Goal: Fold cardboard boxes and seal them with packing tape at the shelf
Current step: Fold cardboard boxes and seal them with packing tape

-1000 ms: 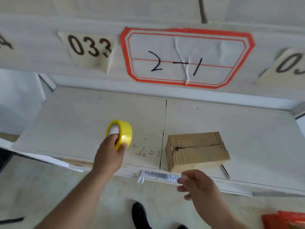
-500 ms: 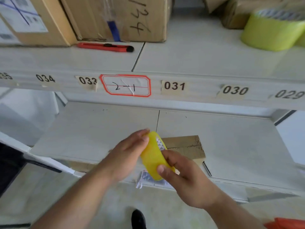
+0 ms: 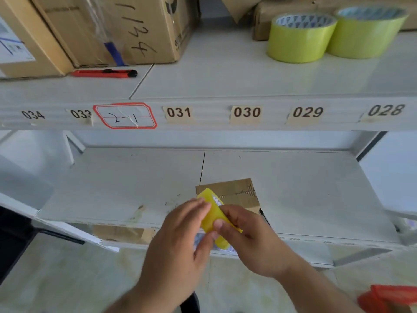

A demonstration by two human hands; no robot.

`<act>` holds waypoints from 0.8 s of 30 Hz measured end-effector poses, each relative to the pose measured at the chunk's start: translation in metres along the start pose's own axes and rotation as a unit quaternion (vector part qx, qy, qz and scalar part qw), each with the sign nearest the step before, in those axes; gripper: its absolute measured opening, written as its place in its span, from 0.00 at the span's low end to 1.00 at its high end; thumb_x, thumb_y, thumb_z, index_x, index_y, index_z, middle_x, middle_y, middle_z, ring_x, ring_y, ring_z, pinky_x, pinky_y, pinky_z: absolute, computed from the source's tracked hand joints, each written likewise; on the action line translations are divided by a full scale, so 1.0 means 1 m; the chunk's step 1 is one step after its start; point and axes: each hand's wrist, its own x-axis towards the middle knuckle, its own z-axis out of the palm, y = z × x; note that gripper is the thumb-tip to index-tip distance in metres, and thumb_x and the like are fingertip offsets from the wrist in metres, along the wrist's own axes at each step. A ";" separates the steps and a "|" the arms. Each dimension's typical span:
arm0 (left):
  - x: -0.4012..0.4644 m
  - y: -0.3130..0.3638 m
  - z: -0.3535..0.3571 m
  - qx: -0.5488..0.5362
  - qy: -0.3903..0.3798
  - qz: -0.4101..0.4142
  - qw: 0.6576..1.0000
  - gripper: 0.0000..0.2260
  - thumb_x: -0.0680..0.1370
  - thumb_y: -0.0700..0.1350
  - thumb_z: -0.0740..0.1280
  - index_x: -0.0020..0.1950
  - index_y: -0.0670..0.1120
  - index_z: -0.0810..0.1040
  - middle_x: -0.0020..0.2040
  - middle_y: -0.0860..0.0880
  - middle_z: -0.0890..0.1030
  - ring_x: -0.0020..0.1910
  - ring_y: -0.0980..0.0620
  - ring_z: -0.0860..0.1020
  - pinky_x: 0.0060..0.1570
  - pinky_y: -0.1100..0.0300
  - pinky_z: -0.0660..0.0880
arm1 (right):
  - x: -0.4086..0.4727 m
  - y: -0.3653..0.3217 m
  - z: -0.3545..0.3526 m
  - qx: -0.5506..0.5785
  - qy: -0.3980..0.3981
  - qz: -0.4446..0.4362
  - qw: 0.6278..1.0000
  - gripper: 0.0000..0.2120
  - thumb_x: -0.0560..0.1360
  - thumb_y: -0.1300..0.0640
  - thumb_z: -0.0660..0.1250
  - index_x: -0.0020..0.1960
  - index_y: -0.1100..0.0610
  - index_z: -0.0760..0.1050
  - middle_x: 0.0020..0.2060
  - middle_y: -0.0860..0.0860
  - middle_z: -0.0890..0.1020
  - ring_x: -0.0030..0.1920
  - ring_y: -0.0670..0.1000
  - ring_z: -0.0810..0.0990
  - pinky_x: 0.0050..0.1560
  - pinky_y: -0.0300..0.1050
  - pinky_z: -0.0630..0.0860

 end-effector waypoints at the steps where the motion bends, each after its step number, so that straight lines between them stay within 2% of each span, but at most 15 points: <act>1: 0.002 0.000 0.000 -0.022 0.008 -0.026 0.999 0.21 0.80 0.57 0.68 0.72 0.53 0.76 0.70 0.62 0.73 0.69 0.61 0.72 0.65 0.75 0.65 | -0.001 0.002 -0.002 -0.018 0.003 -0.006 1.000 0.15 0.84 0.45 0.62 0.48 0.55 0.78 0.39 0.56 0.78 0.39 0.58 0.75 0.40 0.56 0.73; 2: 0.004 -0.001 0.000 -0.039 0.008 -0.052 0.998 0.19 0.80 0.57 0.70 0.69 0.55 0.77 0.66 0.65 0.74 0.65 0.62 0.74 0.62 0.73 0.69 | -0.002 0.004 -0.004 -0.039 0.004 -0.011 0.999 0.16 0.84 0.45 0.62 0.47 0.55 0.76 0.38 0.56 0.76 0.37 0.57 0.73 0.38 0.55 0.71; 4: 0.005 -0.002 0.002 -0.085 0.018 -0.110 0.990 0.13 0.78 0.50 0.74 0.63 0.56 0.80 0.57 0.66 0.77 0.57 0.60 0.78 0.53 0.70 0.73 | -0.004 0.008 -0.006 -0.077 0.002 -0.022 0.997 0.17 0.85 0.45 0.62 0.45 0.57 0.73 0.35 0.55 0.73 0.34 0.55 0.70 0.36 0.54 0.69; 6: 0.005 0.000 0.004 -0.148 0.035 -0.191 0.970 0.09 0.77 0.45 0.75 0.54 0.57 0.82 0.48 0.62 0.81 0.47 0.60 0.80 0.45 0.70 0.74 | -0.006 0.010 -0.007 -0.119 -0.009 -0.041 0.992 0.17 0.84 0.44 0.62 0.44 0.55 0.71 0.33 0.53 0.71 0.32 0.53 0.68 0.34 0.52 0.67; 8: 0.005 0.002 0.007 -0.156 0.027 -0.226 0.961 0.06 0.78 0.45 0.74 0.46 0.56 0.81 0.41 0.59 0.81 0.39 0.59 0.78 0.39 0.70 0.71 | -0.007 0.012 -0.007 -0.161 -0.018 -0.053 0.985 0.16 0.83 0.42 0.60 0.42 0.51 0.69 0.31 0.50 0.69 0.32 0.53 0.68 0.33 0.51 0.67; 11: 0.002 -0.006 0.015 -0.099 0.013 -0.198 0.975 0.06 0.80 0.47 0.70 0.43 0.56 0.77 0.41 0.59 0.78 0.39 0.60 0.76 0.39 0.69 0.69 | -0.003 0.011 -0.005 -0.199 -0.015 -0.021 0.980 0.19 0.80 0.36 0.58 0.44 0.51 0.72 0.33 0.49 0.74 0.34 0.53 0.71 0.34 0.51 0.70; 13: 0.001 -0.007 0.017 -0.120 -0.002 -0.220 0.968 0.07 0.81 0.46 0.68 0.43 0.55 0.76 0.42 0.59 0.79 0.42 0.59 0.78 0.40 0.67 0.70 | 0.002 0.005 -0.006 -0.247 0.002 0.014 0.969 0.27 0.74 0.27 0.55 0.49 0.49 0.77 0.35 0.47 0.78 0.36 0.50 0.75 0.35 0.45 0.71; 15: 0.004 -0.006 0.012 -0.162 -0.010 -0.240 0.957 0.08 0.82 0.45 0.67 0.43 0.54 0.76 0.41 0.60 0.81 0.41 0.60 0.79 0.40 0.67 0.71 | 0.011 -0.001 -0.013 -0.329 -0.019 0.046 0.943 0.34 0.69 0.21 0.52 0.52 0.46 0.79 0.35 0.45 0.80 0.37 0.48 0.76 0.37 0.42 0.71; 17: 0.013 -0.012 0.006 -0.196 0.021 -0.260 0.945 0.08 0.82 0.46 0.67 0.43 0.53 0.76 0.39 0.59 0.82 0.38 0.61 0.80 0.39 0.68 0.73 | 0.026 0.001 -0.034 -0.398 -0.057 0.112 0.909 0.37 0.65 0.17 0.52 0.49 0.47 0.79 0.35 0.46 0.80 0.38 0.48 0.78 0.40 0.44 0.74; 18: 0.018 -0.022 0.007 -0.218 0.050 -0.295 0.929 0.07 0.82 0.46 0.67 0.43 0.52 0.77 0.38 0.58 0.83 0.37 0.60 0.80 0.41 0.66 0.75 | 0.034 0.005 -0.049 -0.416 -0.074 0.152 0.894 0.38 0.63 0.16 0.53 0.45 0.48 0.79 0.35 0.47 0.80 0.38 0.47 0.78 0.41 0.45 0.75; 20: 0.027 -0.053 0.013 -0.279 0.109 -0.397 0.867 0.07 0.83 0.45 0.67 0.45 0.50 0.79 0.36 0.54 0.84 0.37 0.54 0.82 0.42 0.54 0.81 | 0.055 0.021 -0.080 -0.440 -0.104 0.201 0.869 0.40 0.60 0.14 0.56 0.40 0.51 0.79 0.35 0.49 0.80 0.37 0.45 0.79 0.42 0.47 0.78; 22: 0.039 -0.082 0.030 -0.327 0.099 -0.457 0.821 0.07 0.82 0.43 0.67 0.45 0.47 0.80 0.35 0.52 0.84 0.38 0.50 0.82 0.41 0.52 0.80 | 0.074 0.037 -0.103 -0.457 -0.115 0.220 0.854 0.42 0.60 0.15 0.57 0.39 0.54 0.80 0.36 0.50 0.81 0.38 0.47 0.80 0.44 0.48 0.78; 24: 0.051 -0.101 0.053 -0.364 0.073 -0.487 0.791 0.06 0.82 0.44 0.68 0.46 0.46 0.81 0.36 0.50 0.84 0.41 0.49 0.82 0.43 0.52 0.80 | 0.097 0.052 -0.117 -0.463 -0.101 0.232 0.850 0.38 0.66 0.19 0.61 0.37 0.56 0.81 0.35 0.51 0.81 0.39 0.49 0.81 0.43 0.48 0.76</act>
